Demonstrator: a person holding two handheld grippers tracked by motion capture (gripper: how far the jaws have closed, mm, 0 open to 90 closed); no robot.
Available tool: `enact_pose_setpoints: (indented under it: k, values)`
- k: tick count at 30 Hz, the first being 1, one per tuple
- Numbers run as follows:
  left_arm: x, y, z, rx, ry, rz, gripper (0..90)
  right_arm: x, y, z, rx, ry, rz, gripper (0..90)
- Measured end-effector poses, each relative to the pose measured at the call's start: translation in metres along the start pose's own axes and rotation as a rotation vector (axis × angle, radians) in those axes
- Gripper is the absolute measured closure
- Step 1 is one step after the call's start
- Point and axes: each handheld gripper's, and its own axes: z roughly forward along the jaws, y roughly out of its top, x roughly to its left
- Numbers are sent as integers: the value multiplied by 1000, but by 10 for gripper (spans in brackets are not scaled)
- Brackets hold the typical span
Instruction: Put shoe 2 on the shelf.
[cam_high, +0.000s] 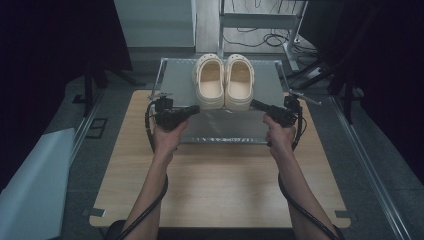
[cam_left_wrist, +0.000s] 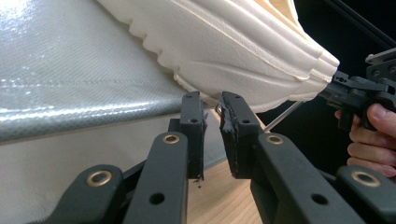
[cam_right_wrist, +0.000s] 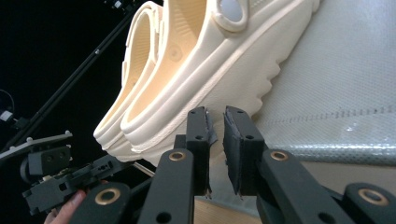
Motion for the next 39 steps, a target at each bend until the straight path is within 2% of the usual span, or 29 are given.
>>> enact_pose_setpoints:
  k: [4, 7, 11, 14, 17, 18, 21, 23, 27, 30, 35, 39]
  values:
    - [0, -4, -4, -4, 2, 14, 746, -3, -1, -2, 11, -7, -12, 758]
    - [0, -6, -7, -14, -6, 26, 658, -6, -3, -6, 16, 0, -23, 708]
    - [-3, -14, -10, -8, -6, 81, 518, -8, -7, -13, 25, 12, -54, 618]
    - [-7, -21, -10, 15, 6, 124, 402, -9, -11, -19, 31, 38, -74, 557]
    - [-9, -28, -10, 43, 29, 157, 312, -8, -14, -26, 43, 50, -109, 477]
    - [-10, -31, -10, 55, 45, 163, 275, -8, -16, -29, 47, 52, -135, 452]
    - [-9, -40, -13, 72, 67, 175, 242, -8, -21, -35, 68, 51, -184, 403]
    - [-8, -47, -15, 87, 78, 172, 201, -11, -27, -39, 87, 31, -229, 372]
    - [-5, -62, -19, 109, 118, 194, 151, -17, -37, -46, 125, -1, -294, 337]
    - [-3, -73, -23, 116, 138, 208, 140, -21, -47, -50, 148, -33, -346, 273]
    - [-3, -90, -27, 135, 177, 249, 89, -28, -62, -58, 180, -80, -420, 230]
    - [-5, -109, -28, 166, 218, 302, 39, -35, -75, -64, 206, -125, -464, 169]
